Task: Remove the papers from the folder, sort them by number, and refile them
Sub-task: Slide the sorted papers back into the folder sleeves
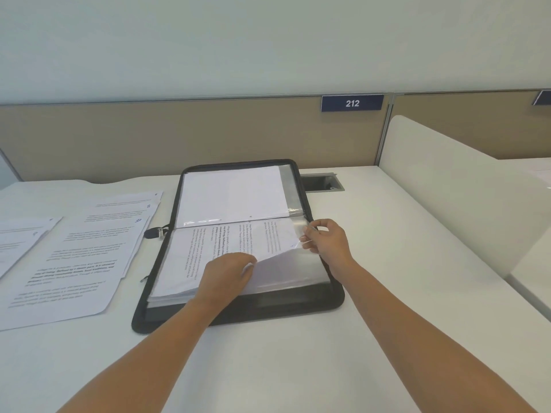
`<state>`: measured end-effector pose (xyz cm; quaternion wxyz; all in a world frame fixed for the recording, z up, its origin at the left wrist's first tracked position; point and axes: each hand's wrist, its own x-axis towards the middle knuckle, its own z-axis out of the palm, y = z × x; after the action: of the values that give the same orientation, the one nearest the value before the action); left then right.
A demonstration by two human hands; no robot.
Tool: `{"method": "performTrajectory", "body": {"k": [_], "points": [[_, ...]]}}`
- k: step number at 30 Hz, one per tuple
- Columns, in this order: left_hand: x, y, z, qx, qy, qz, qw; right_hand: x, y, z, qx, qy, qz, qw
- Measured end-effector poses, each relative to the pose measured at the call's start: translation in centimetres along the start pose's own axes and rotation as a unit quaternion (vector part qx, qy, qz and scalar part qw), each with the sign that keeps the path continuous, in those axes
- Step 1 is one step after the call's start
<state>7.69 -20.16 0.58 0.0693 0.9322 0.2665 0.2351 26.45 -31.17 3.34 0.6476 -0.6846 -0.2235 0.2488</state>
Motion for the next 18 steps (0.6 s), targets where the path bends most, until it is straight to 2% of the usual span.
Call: {"method": "performTrajectory", "body": {"k": [2,6,9,11,14,16,18], "points": [[0.6,-0.1,-0.6,0.007,0.020,0.004,1.000,-0.1,-0.4,-0.1,0.005,0.039,-0.042,0.998],[2.9,-0.1,-3.0,0.017,0.040,-0.008,0.999,-0.6,-0.7,0.0,-0.045,0.197,-0.144,0.969],[5.3,0.0,-4.7,0.019,0.058,-0.008,0.998,-1.0,-0.1,0.5,-0.069,0.213,-0.195,0.955],[6.9,0.3,-5.7,0.027,0.057,-0.022,0.998,-0.9,0.4,1.3,-0.135,0.145,-0.237,0.951],[9.4,0.6,-6.8,0.055,0.076,-0.022,0.995,-0.3,0.8,3.0,-0.265,-0.034,-0.284,0.921],[10.7,0.6,-7.2,0.068,0.091,-0.015,0.993,0.6,0.7,4.4,-0.357,-0.127,-0.311,0.871],[11.8,0.4,-7.4,0.085,0.100,-0.009,0.991,2.0,0.3,6.1,-0.458,-0.184,-0.332,0.804]]}}
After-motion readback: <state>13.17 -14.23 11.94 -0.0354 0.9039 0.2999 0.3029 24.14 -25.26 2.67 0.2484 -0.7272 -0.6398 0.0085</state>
